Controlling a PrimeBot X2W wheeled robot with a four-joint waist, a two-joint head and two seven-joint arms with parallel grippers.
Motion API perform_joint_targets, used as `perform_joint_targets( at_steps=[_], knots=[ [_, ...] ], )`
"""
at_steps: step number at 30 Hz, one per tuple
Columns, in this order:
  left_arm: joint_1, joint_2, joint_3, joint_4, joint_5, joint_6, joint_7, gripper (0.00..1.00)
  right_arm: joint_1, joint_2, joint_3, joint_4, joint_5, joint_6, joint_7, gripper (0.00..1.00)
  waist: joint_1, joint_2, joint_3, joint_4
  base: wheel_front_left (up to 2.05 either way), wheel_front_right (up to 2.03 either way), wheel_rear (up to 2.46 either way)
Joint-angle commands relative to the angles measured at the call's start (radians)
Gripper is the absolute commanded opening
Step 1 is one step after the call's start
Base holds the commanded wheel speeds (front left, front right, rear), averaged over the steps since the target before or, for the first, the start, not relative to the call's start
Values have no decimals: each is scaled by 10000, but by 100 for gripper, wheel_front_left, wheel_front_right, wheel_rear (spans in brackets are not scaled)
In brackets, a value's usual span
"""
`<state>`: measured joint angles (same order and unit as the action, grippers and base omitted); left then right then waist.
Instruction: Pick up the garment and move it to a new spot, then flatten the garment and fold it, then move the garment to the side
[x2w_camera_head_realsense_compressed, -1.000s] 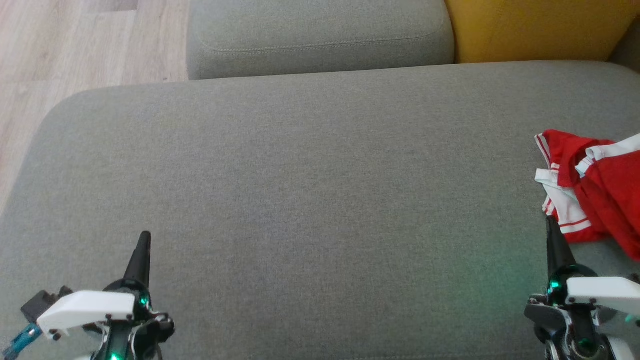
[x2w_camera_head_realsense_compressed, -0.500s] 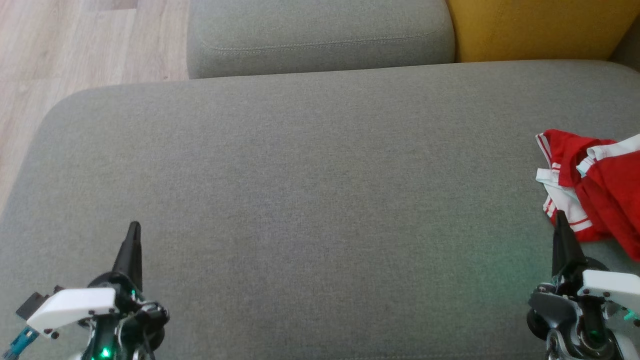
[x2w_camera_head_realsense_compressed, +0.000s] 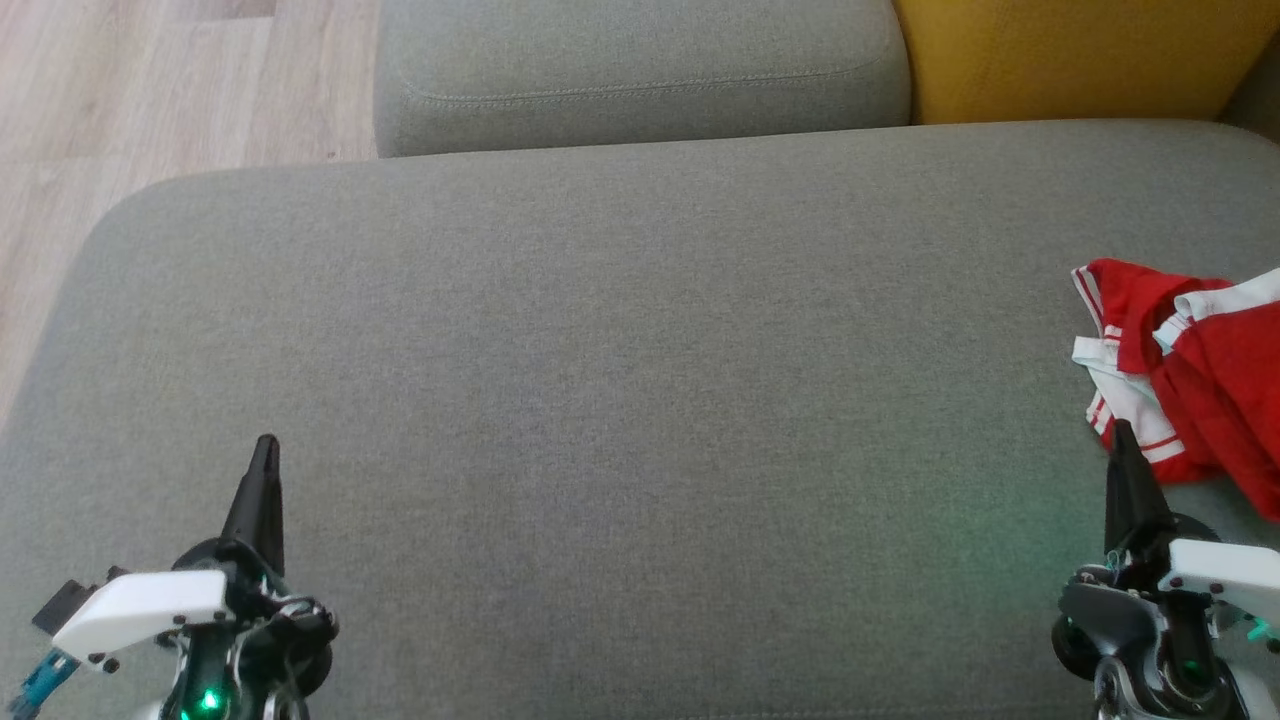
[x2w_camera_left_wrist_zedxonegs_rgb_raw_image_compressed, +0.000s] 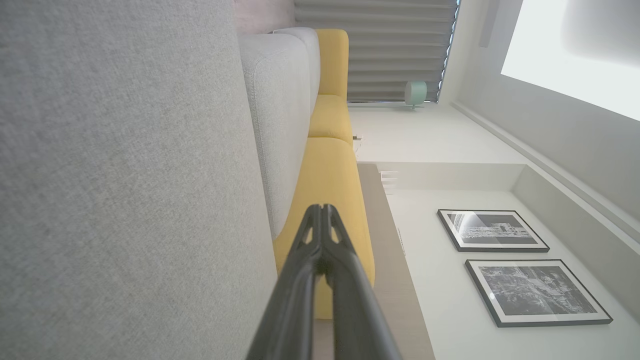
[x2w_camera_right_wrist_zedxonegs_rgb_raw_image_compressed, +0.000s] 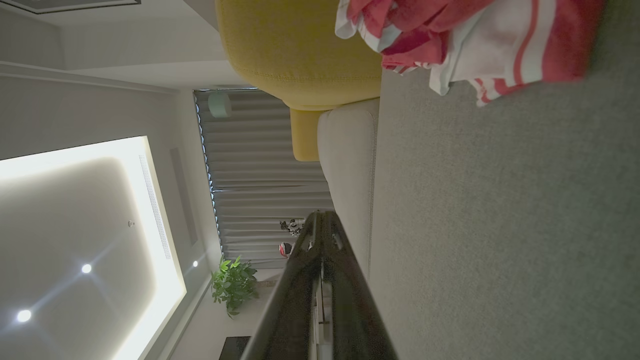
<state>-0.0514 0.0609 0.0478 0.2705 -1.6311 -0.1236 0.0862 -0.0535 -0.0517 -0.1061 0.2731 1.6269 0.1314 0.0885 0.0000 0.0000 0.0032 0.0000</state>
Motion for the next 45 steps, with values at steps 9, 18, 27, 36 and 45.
perform_joint_targets(
  at_steps=[9, 18, 27, 36, 45],
  knots=[
    [-545, 72, 414, -263, 21, -71, 73, 0, -523, -147, 145, -296, 1, -7, 69, 0, 0, 0, -1, 0, 0, 0, 0],
    [-547, 53, 441, -262, 44, -71, 95, 0, -525, -129, 119, -295, -20, -7, 90, 0, 0, 0, -1, 0, 0, 0, 0],
    [-549, 35, 466, -261, 65, -71, 115, 0, -527, -113, 96, -293, -40, -7, 108, 0, 0, 0, -1, 0, 0, 0, 0],
    [-551, 18, 491, -260, 86, -71, 135, 0, -529, -97, 73, -292, -59, -7, 127, 0, 0, 0, -1, 0, 0, 0, 0],
    [-552, 5, 509, -259, 101, -71, 150, 0, -531, -85, 57, -291, -73, -7, 140, 0, 0, 0, -1, 0, 0, 0, 0]
  ],
)
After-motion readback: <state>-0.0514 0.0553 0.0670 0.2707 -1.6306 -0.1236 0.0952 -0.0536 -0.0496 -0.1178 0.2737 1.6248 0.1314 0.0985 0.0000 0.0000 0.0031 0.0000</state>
